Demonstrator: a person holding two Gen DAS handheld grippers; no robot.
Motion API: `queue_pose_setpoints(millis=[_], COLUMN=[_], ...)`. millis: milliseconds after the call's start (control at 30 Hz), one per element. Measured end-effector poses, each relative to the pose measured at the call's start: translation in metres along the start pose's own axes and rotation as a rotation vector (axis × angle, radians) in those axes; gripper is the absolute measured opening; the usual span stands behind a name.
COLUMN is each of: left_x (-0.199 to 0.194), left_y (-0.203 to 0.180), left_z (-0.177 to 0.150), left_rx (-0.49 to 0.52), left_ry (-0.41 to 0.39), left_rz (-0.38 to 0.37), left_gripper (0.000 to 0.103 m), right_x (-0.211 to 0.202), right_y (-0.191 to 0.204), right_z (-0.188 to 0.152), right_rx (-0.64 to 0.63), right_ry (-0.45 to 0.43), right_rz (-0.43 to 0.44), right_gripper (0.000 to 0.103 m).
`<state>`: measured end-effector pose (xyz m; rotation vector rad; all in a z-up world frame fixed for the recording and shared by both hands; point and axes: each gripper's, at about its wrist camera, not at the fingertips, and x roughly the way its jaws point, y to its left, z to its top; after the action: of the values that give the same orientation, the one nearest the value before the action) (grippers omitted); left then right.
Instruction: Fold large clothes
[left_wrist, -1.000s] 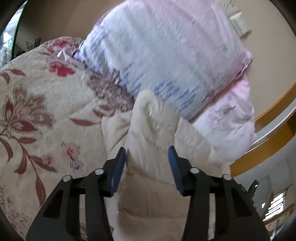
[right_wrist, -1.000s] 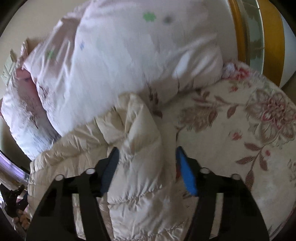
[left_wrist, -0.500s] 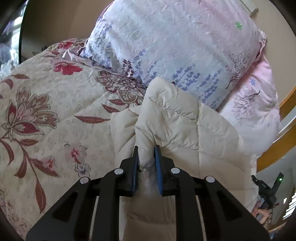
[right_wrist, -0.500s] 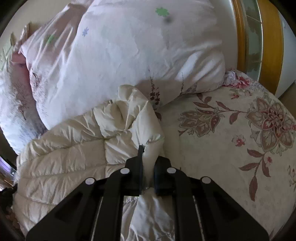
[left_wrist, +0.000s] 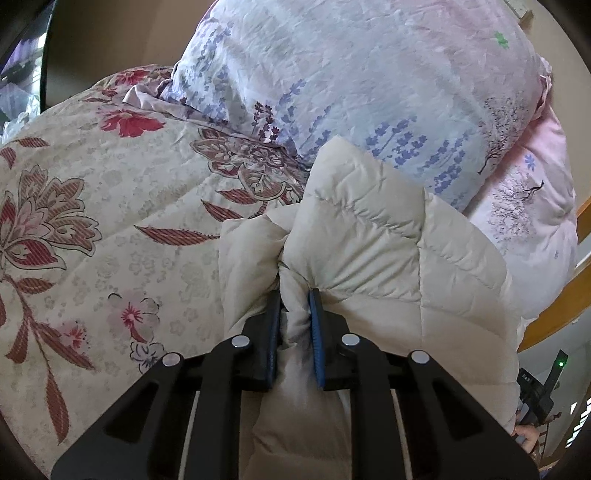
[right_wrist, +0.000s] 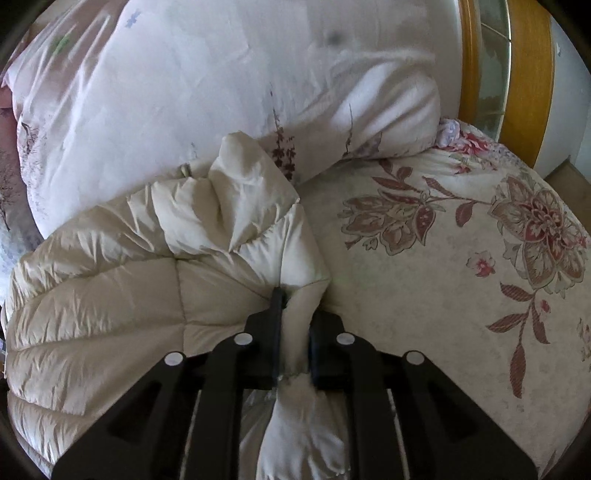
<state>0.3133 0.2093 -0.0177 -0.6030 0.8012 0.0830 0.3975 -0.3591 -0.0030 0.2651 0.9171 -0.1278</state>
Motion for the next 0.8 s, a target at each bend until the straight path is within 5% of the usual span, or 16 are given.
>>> queue_pose_setpoints(millis=[167,233,300,533,800], left_x=[0.0,-0.008,-0.02,-0.095,-0.127], left_y=[0.002,0.009,0.02,0.045,0.048], left_z=[0.001,0.002,0.001,-0.025,-0.083], left_rx=[-0.021,-0.07,-0.12,-0.138,-0.168], left_ry=[0.004,0.016,0.027,-0.044,0.035], left_rz=[-0.017,-0.058,-0.118,-0.214,-0.232], left_gripper=[0.017,0.02,0.025,0.042,0.051], right_x=[0.005,-0.003,-0.021,-0.089,-0.099], right_y=[-0.006,-0.018,-0.033,-0.095,-0.104], right_z=[0.004,0.004,-0.002,-0.057,-0.126], right_rx=[0.03,0.074,0.135,0.369,0.53], right_ry=[0.025,0.038,0.03,0.041,0.203], right_rz=[0.051,0.104,0.137,0.32,0.423], right_gripper=[0.021,0.037,0.069,0.077,0.077])
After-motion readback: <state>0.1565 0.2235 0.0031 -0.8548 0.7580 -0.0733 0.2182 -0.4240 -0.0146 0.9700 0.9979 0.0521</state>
